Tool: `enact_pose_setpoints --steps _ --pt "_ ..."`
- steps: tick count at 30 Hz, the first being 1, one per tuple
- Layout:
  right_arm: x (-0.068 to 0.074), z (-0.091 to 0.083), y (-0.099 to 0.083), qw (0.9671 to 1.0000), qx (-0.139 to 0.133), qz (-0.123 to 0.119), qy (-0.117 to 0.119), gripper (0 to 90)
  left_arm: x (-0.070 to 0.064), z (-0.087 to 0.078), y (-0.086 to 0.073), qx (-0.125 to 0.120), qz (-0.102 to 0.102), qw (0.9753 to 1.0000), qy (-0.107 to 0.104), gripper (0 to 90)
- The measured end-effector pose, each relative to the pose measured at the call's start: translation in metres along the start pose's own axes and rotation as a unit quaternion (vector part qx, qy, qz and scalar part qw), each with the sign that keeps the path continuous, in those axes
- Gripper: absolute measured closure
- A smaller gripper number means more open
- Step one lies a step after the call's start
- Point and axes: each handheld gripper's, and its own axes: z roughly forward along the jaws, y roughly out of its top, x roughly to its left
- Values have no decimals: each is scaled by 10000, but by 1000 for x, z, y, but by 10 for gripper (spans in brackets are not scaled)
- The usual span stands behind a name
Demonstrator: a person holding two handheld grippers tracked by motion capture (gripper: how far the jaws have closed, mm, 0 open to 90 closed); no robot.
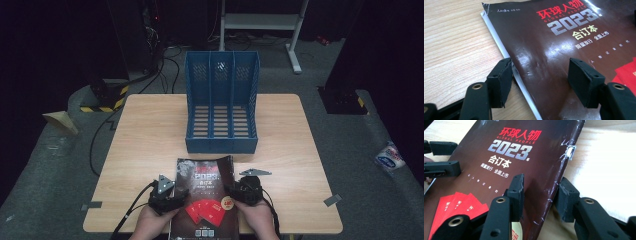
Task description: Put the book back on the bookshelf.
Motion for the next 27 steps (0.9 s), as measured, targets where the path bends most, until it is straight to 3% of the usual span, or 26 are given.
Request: enact_pose_setpoints --steps 2,3,5,12,16,27 --pt "0 -1 -1 10000 -11 -10 16 610 0 0 0 -11 -11 10000 -17 373" --pt "-1 -3 -3 9998 32 142 121 613 0 0 0 -7 -7 10000 -19 374" --pt "-1 -4 -4 9996 50 190 207 628 -1 0 0 -8 -6 10000 -19 374" --pt "-1 -6 -6 9996 -9 184 198 724 0 0 0 -11 5 10000 -25 382" --pt "6 -12 -5 9997 -135 -29 214 787 0 0 0 -12 5 10000 -31 382" --pt "22 -26 -3 9968 -639 -364 299 842 0 0 0 -6 25 10000 -51 366"
